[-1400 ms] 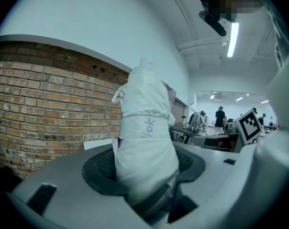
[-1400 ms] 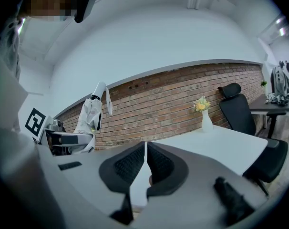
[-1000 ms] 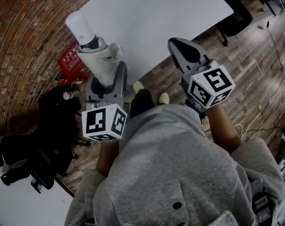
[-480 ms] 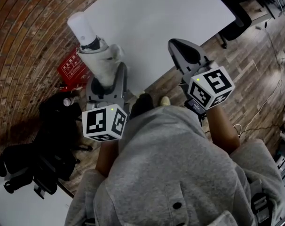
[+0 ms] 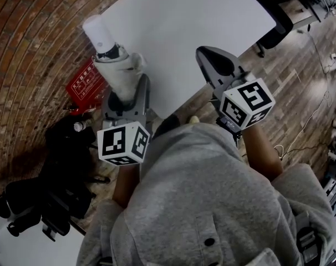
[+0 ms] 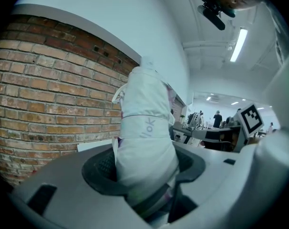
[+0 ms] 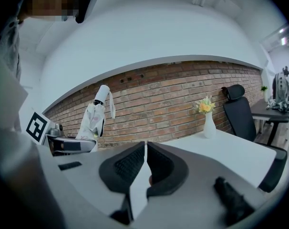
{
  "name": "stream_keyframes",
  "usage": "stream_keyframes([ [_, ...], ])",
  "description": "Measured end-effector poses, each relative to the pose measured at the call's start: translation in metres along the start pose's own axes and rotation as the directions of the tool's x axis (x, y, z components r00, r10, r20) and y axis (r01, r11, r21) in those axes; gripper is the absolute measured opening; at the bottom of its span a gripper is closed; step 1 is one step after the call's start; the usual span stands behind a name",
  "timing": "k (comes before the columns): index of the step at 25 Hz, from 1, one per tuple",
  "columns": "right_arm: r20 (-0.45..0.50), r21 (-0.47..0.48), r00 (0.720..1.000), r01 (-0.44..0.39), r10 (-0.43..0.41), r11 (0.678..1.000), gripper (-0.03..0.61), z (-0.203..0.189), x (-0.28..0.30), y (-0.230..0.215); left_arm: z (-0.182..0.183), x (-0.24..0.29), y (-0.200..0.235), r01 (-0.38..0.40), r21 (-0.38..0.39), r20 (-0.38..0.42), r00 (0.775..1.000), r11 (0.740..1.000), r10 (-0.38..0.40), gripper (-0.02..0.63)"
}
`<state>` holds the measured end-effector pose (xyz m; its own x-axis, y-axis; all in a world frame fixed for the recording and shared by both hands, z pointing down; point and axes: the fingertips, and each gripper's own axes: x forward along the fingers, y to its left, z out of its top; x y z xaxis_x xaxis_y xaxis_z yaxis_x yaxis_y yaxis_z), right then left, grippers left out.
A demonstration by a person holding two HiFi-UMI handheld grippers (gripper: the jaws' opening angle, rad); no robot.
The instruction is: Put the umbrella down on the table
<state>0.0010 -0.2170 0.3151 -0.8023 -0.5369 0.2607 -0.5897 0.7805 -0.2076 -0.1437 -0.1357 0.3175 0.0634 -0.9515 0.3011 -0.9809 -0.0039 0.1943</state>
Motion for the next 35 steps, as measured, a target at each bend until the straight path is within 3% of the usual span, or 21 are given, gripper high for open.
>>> stream_keyframes([
  [27,0.010,-0.027,0.994,0.109,-0.108,0.994,0.032,0.011,0.052,0.009,0.003,0.032,0.061,0.098,0.005,-0.024,0.995,0.995,-0.098,0.267],
  [35,0.001,-0.031,0.991,0.133,-0.133,0.991,0.032,0.005,0.060,0.016,-0.015,0.038,0.074,0.113,-0.015,-0.066,0.991,0.993,-0.114,0.267],
])
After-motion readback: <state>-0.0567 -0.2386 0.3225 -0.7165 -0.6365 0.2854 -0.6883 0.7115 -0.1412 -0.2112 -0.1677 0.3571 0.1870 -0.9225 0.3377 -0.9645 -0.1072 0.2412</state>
